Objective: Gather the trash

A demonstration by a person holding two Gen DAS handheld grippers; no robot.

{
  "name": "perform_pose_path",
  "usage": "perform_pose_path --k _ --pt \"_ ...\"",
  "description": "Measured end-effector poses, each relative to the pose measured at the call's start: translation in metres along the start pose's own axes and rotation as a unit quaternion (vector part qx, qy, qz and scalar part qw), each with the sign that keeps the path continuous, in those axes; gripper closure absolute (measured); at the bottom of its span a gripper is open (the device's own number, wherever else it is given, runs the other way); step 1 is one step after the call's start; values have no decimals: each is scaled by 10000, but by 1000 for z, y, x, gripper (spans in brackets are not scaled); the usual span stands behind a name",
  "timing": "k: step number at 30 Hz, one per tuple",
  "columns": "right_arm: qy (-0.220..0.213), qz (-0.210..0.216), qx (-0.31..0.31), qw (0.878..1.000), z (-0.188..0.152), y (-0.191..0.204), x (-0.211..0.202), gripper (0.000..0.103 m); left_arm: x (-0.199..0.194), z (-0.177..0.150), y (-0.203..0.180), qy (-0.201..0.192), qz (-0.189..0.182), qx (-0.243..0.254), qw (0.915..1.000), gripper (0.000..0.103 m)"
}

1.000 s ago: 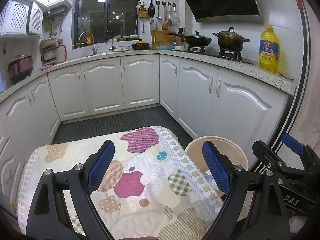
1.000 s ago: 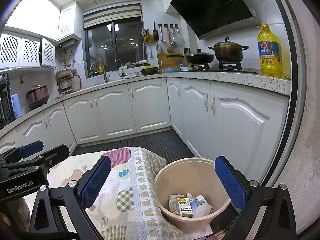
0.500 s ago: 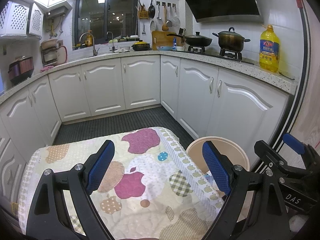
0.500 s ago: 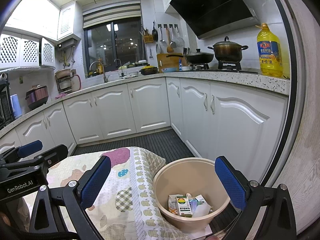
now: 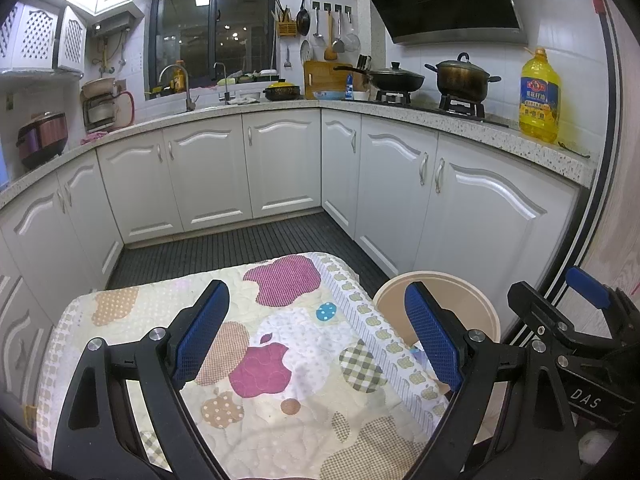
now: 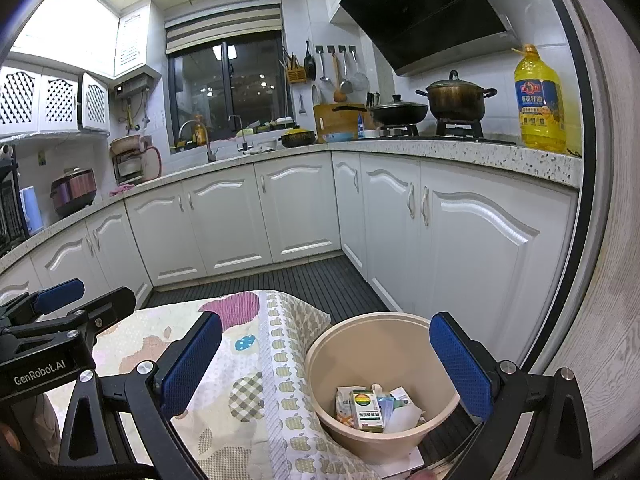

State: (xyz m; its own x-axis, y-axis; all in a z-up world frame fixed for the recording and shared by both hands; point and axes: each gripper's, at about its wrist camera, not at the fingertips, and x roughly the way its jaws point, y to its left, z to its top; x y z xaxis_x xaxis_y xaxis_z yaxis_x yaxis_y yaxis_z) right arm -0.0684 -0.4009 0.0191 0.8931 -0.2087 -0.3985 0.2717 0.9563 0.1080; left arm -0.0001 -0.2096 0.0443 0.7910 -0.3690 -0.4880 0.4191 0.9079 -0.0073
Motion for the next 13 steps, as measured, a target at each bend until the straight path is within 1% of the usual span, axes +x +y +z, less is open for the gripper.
perform_pose_path --k 10,13 --pt "46 -8 -17 10000 -2 -1 4 0 5 -3 1 -15 51 41 10000 14" --pt "76 -6 -24 10000 -3 0 7 0 7 -4 3 21 8 -16 10000 14"
